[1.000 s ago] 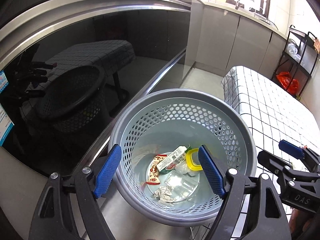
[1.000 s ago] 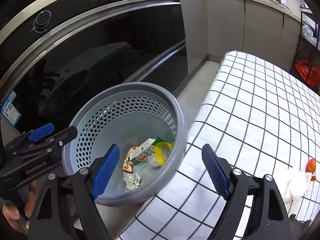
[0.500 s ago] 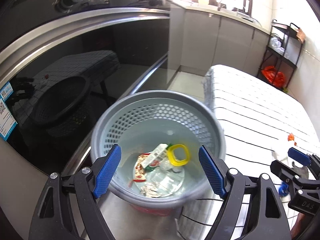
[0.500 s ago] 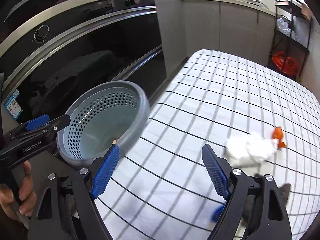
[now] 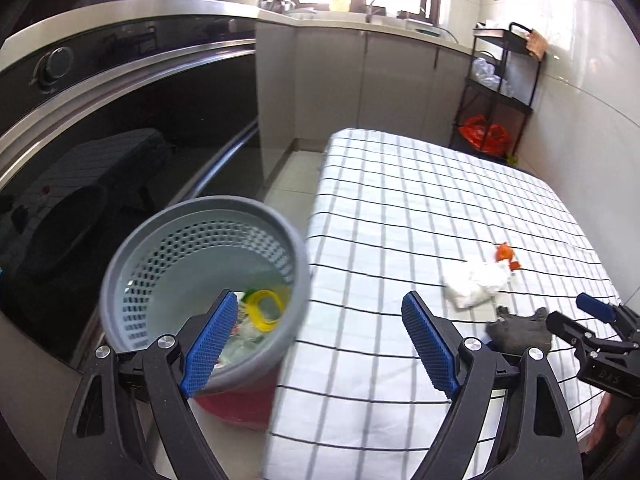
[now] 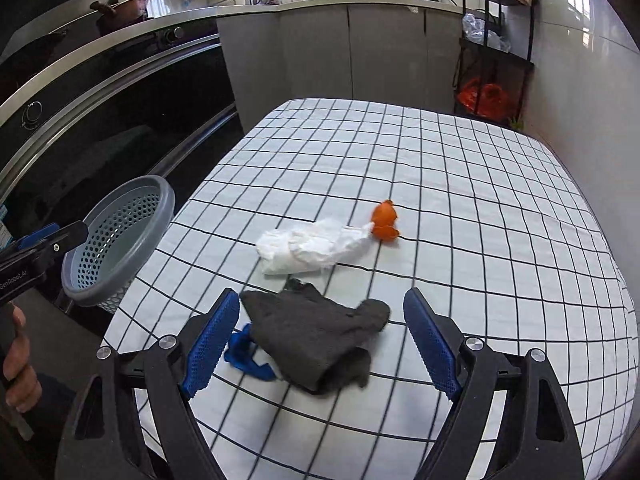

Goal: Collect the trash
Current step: 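Move both open tools back over the table, then grasp the dark grey cloth with the right tool and lift it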

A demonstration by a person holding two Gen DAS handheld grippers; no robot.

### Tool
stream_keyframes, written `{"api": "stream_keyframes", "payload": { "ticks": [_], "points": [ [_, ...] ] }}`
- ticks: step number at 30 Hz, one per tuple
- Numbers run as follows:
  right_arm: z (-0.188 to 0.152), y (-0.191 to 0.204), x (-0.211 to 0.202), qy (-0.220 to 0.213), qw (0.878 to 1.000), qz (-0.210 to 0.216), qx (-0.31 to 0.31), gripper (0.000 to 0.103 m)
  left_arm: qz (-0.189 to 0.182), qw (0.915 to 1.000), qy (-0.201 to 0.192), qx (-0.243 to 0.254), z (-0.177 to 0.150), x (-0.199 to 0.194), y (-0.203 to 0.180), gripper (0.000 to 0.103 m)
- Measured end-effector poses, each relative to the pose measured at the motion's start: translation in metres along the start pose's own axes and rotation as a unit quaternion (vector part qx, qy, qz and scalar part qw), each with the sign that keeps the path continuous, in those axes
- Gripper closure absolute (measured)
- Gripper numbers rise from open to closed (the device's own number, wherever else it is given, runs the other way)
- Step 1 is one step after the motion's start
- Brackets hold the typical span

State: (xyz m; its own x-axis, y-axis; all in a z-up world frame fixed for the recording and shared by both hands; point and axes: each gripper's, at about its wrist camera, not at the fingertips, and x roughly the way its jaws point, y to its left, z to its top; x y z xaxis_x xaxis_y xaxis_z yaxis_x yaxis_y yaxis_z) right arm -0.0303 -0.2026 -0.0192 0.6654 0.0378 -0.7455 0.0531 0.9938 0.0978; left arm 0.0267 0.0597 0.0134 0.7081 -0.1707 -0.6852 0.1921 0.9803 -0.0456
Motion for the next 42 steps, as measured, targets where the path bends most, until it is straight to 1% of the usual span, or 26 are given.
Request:
{"api": "stream_keyframes", "payload": {
  "ticks": [3,5,9,13,17,22,26,27,29,30,31,32,33,35,38,42],
  "points": [
    [-0.008,-0.014,0.000,0.005,1.000,0.005,0.001,0.023,-0.010,0.9999,0.000,0.003,0.001,0.005,-0.020,0.020],
    [-0.012,-0.015,0.003,0.010,1.000,0.009,-0.009,0.023,-0.013,0.9999,0.001,0.006,0.000,0.009,-0.031,0.020],
    [-0.015,-0.011,0.010,0.018,0.999,0.028,-0.025,0.023,-0.005,0.9999,0.007,0.015,-0.002,0.019,-0.047,0.020],
    [-0.016,-0.005,0.017,0.023,0.998,0.045,-0.038,0.023,0.001,0.9999,0.010,0.014,-0.002,0.026,-0.050,0.020],
    [-0.019,-0.002,0.030,0.039,0.997,0.048,-0.046,0.023,0.009,0.9997,0.011,0.022,-0.005,0.031,-0.053,0.020],
    [-0.024,0.007,0.044,0.052,0.996,0.032,-0.071,0.023,0.003,0.9992,0.027,0.029,-0.013,0.040,-0.055,0.020],
    [-0.024,0.009,0.047,0.053,0.995,0.037,-0.071,0.024,-0.003,0.9988,0.034,0.035,-0.018,0.043,-0.057,0.020],
    [-0.023,0.008,0.047,0.051,0.996,0.036,-0.071,0.025,-0.004,0.9987,0.035,0.036,-0.019,0.043,-0.057,0.020],
    [-0.023,0.008,0.048,0.053,0.995,0.037,-0.071,0.037,-0.005,0.9985,0.036,0.040,-0.021,0.044,-0.059,0.020],
    [-0.023,0.008,0.048,0.054,0.995,0.037,-0.072,0.039,-0.006,0.9985,0.037,0.041,-0.022,0.045,-0.059,0.020],
    [-0.023,0.009,0.048,0.054,0.995,0.039,-0.072,0.045,-0.007,0.9984,0.039,0.041,-0.022,0.046,-0.059,0.020],
    [-0.023,0.009,0.047,0.055,0.995,0.041,-0.073,0.055,-0.008,0.9983,0.040,0.041,-0.022,0.046,-0.059,0.020],
    [-0.023,0.009,0.047,0.056,0.995,0.044,-0.073,0.059,-0.011,0.9982,0.041,0.041,-0.023,0.046,-0.059,0.020],
    [-0.023,0.009,0.044,0.054,0.995,0.044,-0.071,0.073,-0.015,0.9981,0.042,0.043,-0.024,0.046,-0.061,0.020],
    [-0.022,0.004,0.039,0.052,0.996,0.055,-0.051,0.079,-0.022,0.9978,0.041,0.047,-0.026,0.043,-0.064,0.020],
    [-0.020,-0.007,0.027,0.035,0.997,0.059,-0.023,0.081,-0.036,0.9970,0.041,0.055,-0.029,0.040,-0.071,0.020]
  ]
}}
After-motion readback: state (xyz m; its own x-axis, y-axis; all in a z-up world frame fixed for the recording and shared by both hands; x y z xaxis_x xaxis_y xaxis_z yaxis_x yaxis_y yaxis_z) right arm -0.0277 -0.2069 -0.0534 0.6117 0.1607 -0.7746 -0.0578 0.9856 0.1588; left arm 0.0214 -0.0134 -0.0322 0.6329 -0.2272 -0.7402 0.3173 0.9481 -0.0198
